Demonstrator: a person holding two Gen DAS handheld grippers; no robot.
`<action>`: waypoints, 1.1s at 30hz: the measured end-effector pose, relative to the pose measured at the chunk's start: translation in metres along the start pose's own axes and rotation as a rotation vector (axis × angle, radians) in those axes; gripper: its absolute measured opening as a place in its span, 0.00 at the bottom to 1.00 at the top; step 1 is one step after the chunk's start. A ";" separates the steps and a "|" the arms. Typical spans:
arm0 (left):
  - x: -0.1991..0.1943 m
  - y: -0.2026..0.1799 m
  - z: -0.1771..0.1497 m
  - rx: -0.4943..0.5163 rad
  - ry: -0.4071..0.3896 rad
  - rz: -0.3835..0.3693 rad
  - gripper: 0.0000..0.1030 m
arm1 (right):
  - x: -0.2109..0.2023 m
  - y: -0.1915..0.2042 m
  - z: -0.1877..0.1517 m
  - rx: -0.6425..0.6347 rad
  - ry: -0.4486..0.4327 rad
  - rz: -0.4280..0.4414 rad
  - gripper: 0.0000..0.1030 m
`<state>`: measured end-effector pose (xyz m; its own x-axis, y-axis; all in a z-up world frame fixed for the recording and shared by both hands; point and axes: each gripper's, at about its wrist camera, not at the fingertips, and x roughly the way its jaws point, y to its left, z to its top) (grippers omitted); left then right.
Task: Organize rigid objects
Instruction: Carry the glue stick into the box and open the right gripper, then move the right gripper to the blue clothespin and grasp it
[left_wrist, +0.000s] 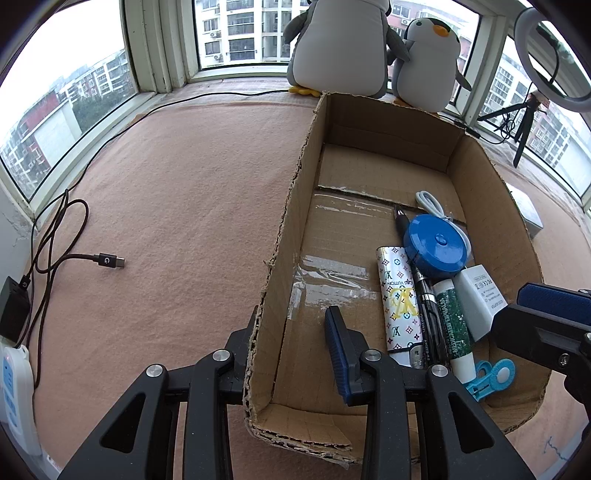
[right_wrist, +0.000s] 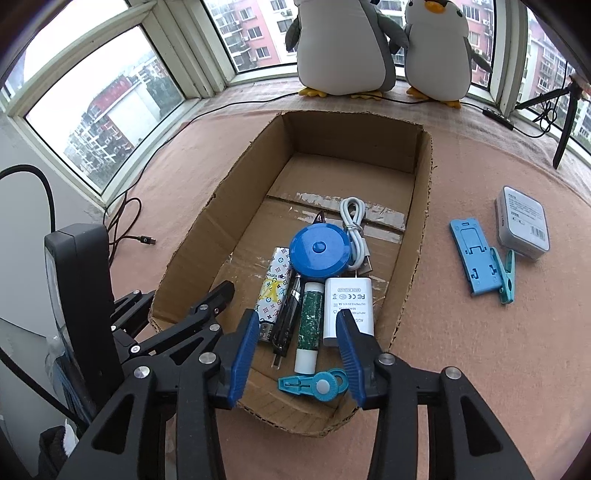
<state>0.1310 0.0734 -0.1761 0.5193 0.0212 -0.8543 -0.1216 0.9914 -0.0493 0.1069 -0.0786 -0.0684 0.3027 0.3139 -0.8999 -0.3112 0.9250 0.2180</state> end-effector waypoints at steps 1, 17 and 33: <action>0.000 0.000 0.000 0.000 0.000 0.000 0.33 | 0.000 0.000 0.000 0.000 0.000 0.000 0.39; 0.000 0.000 0.000 0.001 0.000 0.000 0.33 | -0.028 -0.032 -0.001 0.068 -0.073 0.018 0.39; 0.001 -0.004 0.004 0.001 -0.002 0.001 0.34 | -0.047 -0.148 0.000 0.268 -0.114 -0.101 0.39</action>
<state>0.1354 0.0702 -0.1751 0.5210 0.0227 -0.8533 -0.1210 0.9915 -0.0475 0.1389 -0.2304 -0.0589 0.4236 0.2251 -0.8774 -0.0302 0.9716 0.2346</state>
